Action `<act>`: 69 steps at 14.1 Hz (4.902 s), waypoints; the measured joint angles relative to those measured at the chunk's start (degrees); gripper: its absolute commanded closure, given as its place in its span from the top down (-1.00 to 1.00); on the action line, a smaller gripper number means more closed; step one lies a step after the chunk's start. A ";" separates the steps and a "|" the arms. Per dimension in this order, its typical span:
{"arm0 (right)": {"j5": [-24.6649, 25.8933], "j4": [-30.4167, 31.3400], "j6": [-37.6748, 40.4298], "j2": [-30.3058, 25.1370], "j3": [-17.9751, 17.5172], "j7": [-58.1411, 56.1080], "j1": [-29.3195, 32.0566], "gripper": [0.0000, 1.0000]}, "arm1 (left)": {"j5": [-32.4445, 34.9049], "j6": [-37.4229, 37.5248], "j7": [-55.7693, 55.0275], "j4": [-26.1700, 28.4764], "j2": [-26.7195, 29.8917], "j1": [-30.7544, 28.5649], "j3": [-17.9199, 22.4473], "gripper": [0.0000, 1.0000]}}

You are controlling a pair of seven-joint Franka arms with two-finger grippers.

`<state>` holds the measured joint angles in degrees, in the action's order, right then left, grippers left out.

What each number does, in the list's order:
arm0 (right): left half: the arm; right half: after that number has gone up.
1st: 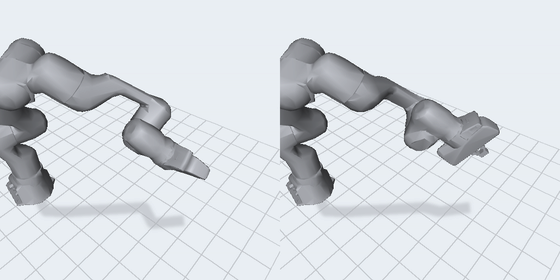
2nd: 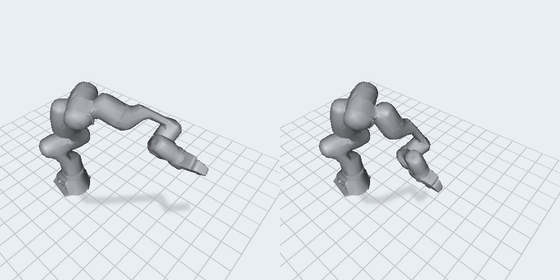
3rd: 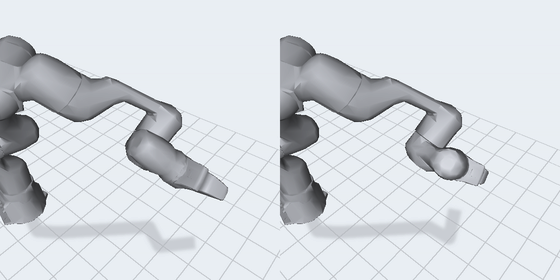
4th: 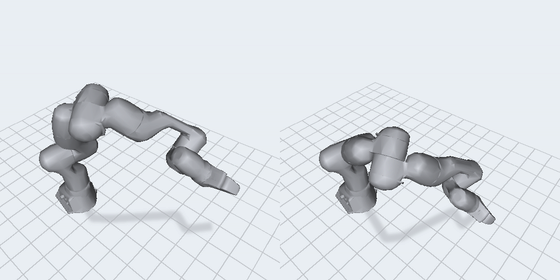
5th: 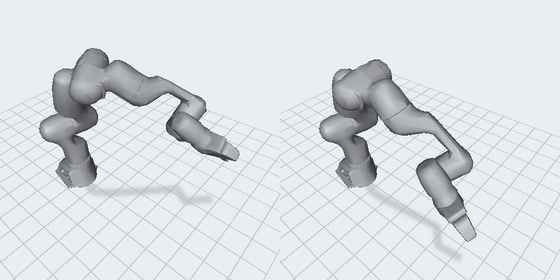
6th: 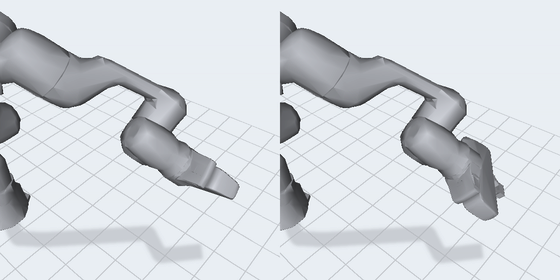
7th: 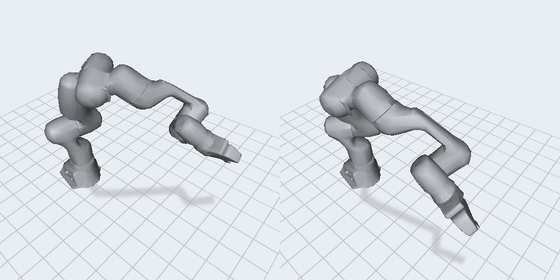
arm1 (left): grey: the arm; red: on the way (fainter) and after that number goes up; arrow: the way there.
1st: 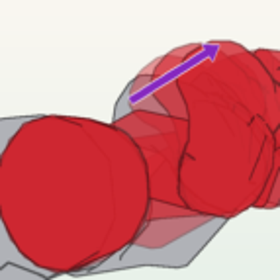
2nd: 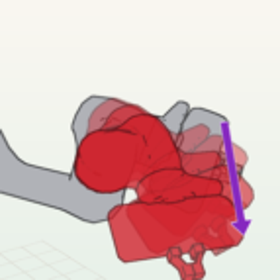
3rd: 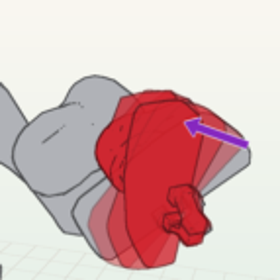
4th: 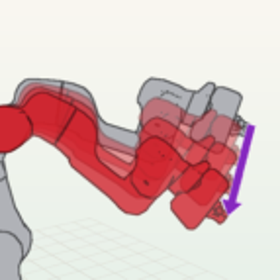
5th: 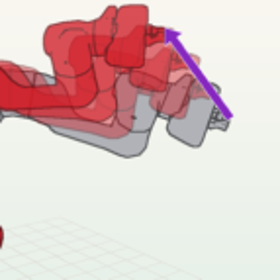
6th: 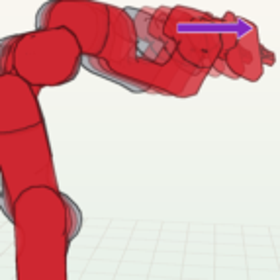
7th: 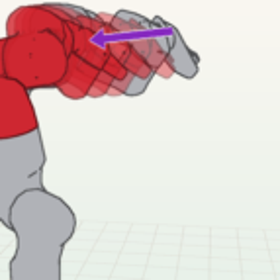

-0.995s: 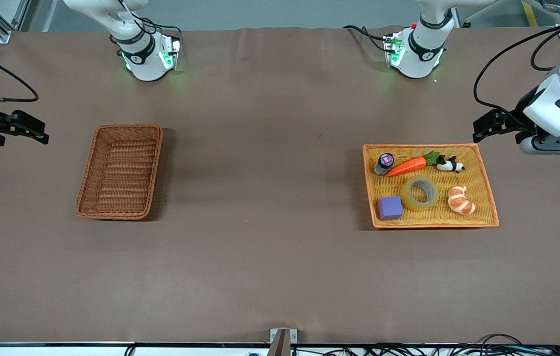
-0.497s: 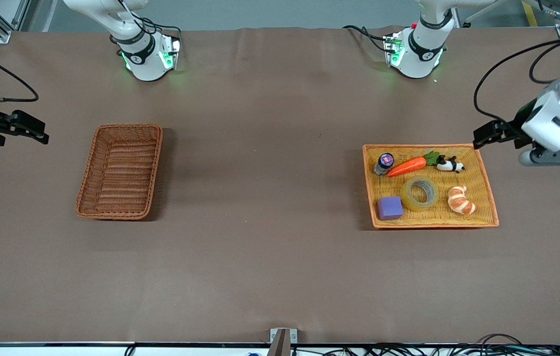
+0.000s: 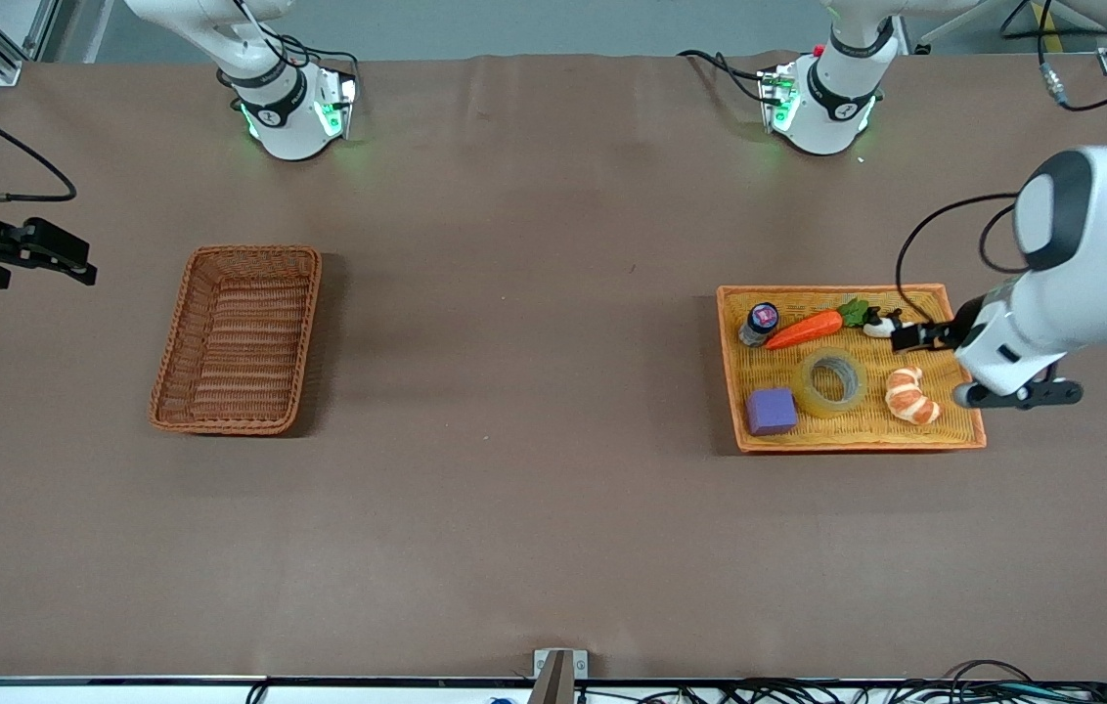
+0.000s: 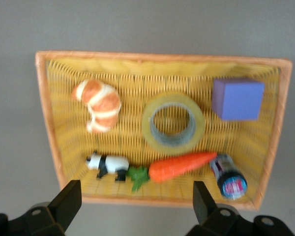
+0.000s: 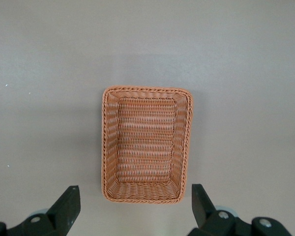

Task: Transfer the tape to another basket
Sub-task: 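Lower the left gripper into the tape roll and close on it, then lift the tape roll and carry it toward the table middle, then set the tape roll on the table and open the left gripper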

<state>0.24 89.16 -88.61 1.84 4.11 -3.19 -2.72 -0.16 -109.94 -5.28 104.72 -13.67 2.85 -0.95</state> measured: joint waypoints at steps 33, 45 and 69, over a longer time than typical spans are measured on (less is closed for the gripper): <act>0.00 0.19 0.00 -0.01 0.14 0.00 0.13 1.00 | 0.03 -3.96 -3.60 3.13 0.73 -0.99 -7.14 -0.96; 0.00 0.31 0.00 -0.01 0.18 0.00 0.33 1.00 | 8.39 -2.91 -36.95 -16.98 -20.75 19.26 -22.68 -0.82; 0.00 0.53 -0.18 -0.01 -0.67 -0.27 0.36 1.00 | 8.84 0.64 -37.72 -27.47 -16.49 19.36 -18.26 1.00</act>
<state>0.24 89.68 -88.79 1.83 3.45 -3.46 -2.35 8.68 -109.30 -43.00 77.25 -30.16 22.21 -19.21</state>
